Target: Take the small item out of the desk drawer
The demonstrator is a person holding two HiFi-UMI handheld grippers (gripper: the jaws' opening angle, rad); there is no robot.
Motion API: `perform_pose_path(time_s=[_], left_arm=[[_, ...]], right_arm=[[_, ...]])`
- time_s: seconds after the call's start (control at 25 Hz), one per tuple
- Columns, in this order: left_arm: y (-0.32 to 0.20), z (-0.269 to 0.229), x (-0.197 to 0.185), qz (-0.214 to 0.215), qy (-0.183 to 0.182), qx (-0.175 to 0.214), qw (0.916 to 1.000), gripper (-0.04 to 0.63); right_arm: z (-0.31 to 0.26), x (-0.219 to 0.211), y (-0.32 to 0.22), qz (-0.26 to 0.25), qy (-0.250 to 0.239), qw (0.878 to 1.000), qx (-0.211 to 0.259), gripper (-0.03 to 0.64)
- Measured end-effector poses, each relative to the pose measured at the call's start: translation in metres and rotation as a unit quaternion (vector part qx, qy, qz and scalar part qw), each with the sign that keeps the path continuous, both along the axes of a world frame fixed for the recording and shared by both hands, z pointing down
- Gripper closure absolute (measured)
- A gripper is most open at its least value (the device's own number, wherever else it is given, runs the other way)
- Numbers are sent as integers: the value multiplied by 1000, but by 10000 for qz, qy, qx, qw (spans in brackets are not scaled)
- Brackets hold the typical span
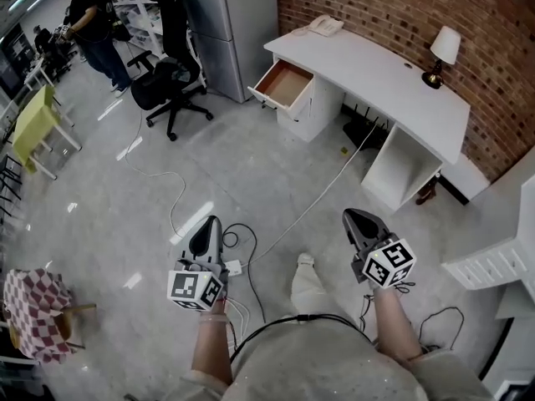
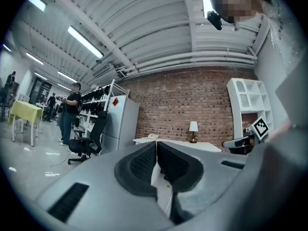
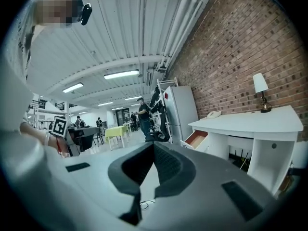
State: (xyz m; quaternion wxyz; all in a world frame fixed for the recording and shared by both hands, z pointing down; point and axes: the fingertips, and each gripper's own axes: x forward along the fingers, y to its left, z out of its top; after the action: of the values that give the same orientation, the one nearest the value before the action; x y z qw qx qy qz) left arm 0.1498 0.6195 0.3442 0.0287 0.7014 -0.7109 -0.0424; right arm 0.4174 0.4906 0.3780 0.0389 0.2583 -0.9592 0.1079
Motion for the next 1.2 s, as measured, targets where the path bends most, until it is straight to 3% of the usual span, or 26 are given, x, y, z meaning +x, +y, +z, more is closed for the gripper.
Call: perform_pose_path(time_s=[0.52, 0.88, 1.08, 1.2], left_arm=[[-143, 4, -47, -184, 128, -182, 9996, 588], [-214, 0, -69, -414, 73, -233, 9988, 588], [-244, 1, -70, -434, 40, -213, 9988, 588], [-258, 2, -67, -403, 5, -222, 9989, 588]], right_arm=[[10, -52, -155, -217, -41, 9997, -130, 611], [17, -80, -233, -381, -23, 9990, -231, 607], [27, -85, -261, -442, 87, 9986, -261, 518], [30, -83, -272, -444, 97, 9985, -295, 509]])
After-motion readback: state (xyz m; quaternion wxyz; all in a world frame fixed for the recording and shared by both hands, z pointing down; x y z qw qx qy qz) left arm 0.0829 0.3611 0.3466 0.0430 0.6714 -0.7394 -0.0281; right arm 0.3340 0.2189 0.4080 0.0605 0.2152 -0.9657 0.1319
